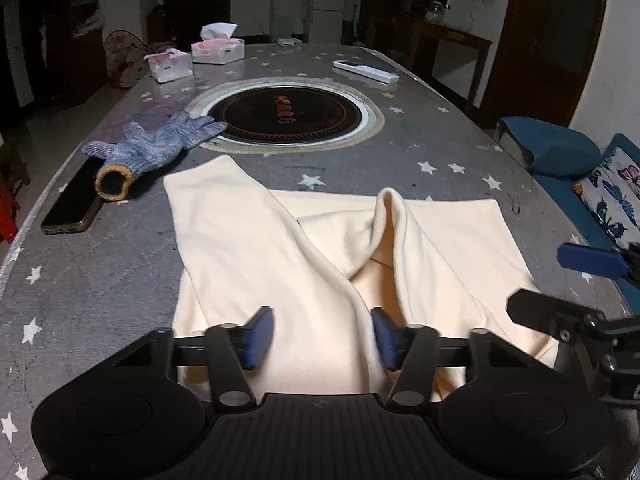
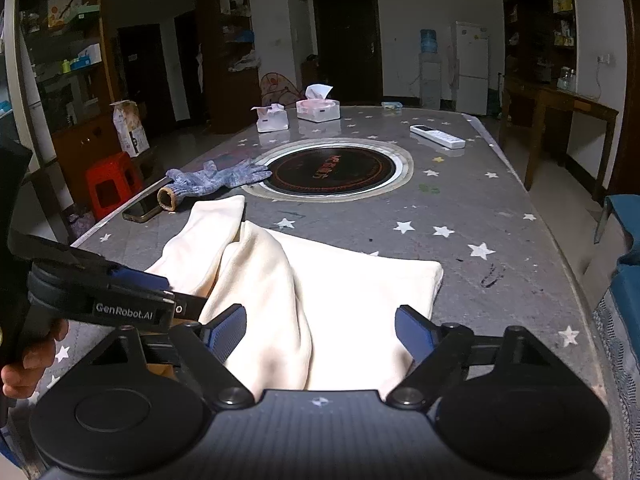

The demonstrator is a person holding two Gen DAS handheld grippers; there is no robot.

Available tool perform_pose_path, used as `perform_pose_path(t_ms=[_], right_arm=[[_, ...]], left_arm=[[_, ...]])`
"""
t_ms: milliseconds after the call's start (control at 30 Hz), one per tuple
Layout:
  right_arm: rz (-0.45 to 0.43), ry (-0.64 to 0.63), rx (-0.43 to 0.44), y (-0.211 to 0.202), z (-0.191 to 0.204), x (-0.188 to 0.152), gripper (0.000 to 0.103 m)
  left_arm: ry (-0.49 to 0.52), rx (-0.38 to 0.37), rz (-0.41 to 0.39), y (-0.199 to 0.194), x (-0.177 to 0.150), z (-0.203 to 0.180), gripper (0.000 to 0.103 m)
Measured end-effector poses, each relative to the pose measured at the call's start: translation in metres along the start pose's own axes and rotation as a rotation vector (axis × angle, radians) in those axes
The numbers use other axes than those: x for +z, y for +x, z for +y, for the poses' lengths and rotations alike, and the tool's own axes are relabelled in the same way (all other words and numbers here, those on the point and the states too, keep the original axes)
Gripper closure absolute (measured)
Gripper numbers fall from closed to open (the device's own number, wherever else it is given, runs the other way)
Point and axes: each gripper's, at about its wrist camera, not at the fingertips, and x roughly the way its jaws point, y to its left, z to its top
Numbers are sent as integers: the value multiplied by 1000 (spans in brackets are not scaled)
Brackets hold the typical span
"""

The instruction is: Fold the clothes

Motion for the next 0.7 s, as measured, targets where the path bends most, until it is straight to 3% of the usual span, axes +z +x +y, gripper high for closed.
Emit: perform_pose_path(t_ms=[233,633,700], right_arm=[[15,-28,39,15,2,13,30],[73,-192,95,75,33,44,39],[101,-197,108,85,34,44,48]], left_arm=[[3,-65,-1,-1,-2,7,94],[-72,-58,-53,-30,-16,36,100],[-91,-49,-56,-36,-20,43,100]])
